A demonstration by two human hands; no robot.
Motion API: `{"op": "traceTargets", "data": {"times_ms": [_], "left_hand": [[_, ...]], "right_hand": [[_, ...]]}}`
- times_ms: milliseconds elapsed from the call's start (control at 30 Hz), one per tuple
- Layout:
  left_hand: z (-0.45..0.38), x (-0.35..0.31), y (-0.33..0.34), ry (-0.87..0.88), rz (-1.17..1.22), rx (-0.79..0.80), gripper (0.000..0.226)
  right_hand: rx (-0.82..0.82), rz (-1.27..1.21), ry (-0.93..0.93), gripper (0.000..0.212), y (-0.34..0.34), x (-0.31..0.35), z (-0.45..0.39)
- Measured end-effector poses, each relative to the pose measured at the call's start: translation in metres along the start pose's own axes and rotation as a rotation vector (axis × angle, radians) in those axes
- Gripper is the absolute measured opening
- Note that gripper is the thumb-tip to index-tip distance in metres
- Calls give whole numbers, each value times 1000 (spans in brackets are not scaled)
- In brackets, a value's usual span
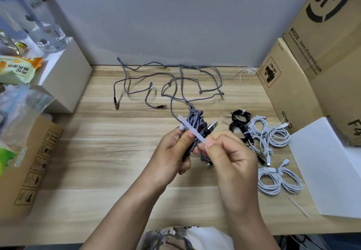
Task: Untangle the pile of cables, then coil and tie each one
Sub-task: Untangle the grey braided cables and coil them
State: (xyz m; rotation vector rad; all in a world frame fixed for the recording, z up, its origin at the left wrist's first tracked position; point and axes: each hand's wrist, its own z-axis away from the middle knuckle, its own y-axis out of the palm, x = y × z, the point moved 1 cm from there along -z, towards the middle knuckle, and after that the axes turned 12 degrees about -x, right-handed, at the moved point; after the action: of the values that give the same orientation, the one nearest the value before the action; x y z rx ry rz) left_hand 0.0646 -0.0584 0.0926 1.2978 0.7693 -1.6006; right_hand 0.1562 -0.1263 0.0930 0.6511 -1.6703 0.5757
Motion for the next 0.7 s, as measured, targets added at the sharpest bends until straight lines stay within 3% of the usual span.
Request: {"op": "traceTargets", "data": {"times_ms": [233, 700], "left_hand": [[-2, 2, 1, -16, -47, -33, 30], [-3, 6, 3, -10, -74, -50, 28]], "right_hand": [[-61, 81, 68, 52, 3, -7, -3], [-57, 47, 96, 42, 5, -7, -4]]}}
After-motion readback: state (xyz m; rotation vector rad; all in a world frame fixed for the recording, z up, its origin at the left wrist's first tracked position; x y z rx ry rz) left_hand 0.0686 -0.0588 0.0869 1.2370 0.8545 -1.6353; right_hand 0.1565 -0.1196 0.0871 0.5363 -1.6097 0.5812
